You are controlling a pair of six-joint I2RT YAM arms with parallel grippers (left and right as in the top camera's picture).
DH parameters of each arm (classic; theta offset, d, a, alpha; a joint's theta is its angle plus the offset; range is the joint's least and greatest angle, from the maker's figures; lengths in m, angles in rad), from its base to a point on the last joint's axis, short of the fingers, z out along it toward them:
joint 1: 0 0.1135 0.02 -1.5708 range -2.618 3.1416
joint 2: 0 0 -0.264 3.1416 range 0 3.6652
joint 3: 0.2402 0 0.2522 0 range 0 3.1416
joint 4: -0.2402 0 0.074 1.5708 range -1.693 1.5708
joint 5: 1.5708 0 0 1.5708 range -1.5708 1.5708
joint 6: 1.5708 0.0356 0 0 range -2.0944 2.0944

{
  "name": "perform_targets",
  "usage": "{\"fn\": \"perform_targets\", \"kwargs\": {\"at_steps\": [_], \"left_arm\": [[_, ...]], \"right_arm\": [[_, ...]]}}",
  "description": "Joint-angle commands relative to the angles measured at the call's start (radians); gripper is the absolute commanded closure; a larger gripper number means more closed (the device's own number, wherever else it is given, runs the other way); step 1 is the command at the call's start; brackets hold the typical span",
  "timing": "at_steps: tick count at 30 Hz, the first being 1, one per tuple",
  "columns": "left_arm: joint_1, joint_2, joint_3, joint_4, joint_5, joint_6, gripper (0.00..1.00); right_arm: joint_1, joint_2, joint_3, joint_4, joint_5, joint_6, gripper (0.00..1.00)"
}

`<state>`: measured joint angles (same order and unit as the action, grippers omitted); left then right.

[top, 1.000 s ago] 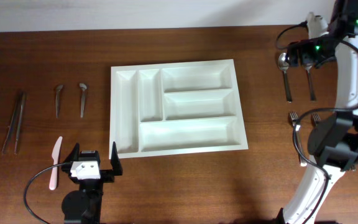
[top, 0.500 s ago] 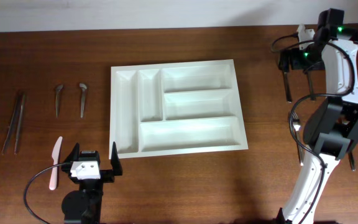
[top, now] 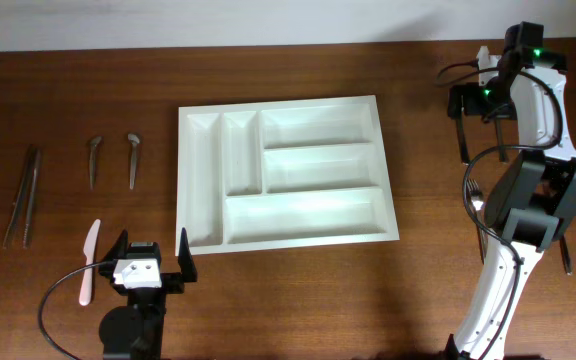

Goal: Pack container
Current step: 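Move the right gripper up to the left silver spoon, then lower the right gripper and close it on the spoon handle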

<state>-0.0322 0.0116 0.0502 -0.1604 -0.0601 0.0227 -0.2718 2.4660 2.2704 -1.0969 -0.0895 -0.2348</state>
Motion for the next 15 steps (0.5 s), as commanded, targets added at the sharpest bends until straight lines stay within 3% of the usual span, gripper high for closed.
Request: {"fn": "perform_targets", "kwargs": {"at_steps": [1,5,15], "left_arm": [[0.005,-0.006,-0.003,0.0,0.003,0.015,0.01],[0.005,-0.006,-0.003,0.0,0.003,0.015,0.01],[0.005,-0.006,-0.003,0.0,0.003,0.015,0.01]], "right_arm": [[-0.001,0.013,0.009,-0.01,-0.045,-0.011,0.01],[0.005,0.046,0.005,-0.031,-0.064,-0.152,0.01],[0.005,0.067,0.003,-0.012,-0.056,-0.186,0.01]]}}
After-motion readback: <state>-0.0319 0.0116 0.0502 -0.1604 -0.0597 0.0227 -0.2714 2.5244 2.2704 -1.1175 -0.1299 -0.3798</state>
